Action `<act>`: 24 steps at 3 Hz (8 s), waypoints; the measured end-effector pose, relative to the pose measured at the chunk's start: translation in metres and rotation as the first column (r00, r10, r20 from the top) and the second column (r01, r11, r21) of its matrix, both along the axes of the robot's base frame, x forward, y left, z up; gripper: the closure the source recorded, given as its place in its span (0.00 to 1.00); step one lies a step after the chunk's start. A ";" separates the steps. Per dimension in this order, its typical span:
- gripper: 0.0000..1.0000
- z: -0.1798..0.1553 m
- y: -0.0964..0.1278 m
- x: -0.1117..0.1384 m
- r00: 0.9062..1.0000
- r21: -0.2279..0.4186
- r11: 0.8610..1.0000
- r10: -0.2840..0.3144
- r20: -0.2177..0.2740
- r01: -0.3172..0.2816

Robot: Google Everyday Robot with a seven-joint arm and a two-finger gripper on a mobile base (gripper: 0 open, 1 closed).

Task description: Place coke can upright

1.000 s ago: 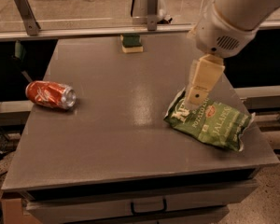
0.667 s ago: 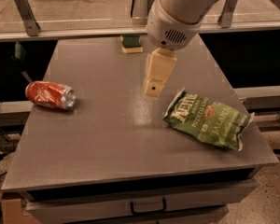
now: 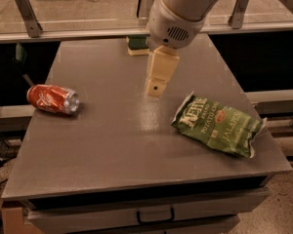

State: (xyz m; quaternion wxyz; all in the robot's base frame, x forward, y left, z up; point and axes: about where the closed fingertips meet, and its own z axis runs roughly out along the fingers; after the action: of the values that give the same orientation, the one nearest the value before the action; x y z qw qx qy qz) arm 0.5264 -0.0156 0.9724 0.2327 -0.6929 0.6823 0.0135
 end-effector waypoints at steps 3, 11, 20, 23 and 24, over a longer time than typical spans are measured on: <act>0.00 -0.042 0.182 0.079 0.994 0.160 0.987 -0.007 -0.111 0.024; 0.65 -0.134 0.267 0.065 0.936 -0.052 0.969 -0.248 -0.252 0.243; 1.00 -0.016 0.224 0.139 0.985 0.812 0.568 -0.011 0.174 -0.137; 0.84 -0.065 0.205 0.151 0.989 0.902 0.431 -0.113 0.099 -0.041; 0.61 -0.072 0.193 0.151 0.989 0.902 0.432 -0.123 0.076 -0.015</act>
Offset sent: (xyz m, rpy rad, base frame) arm 0.0964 0.2171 -0.0476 0.2036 0.1312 0.0354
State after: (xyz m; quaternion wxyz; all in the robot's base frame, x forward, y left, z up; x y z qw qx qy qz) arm 0.6774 0.1775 0.9001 0.6098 -0.4397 0.5755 0.3218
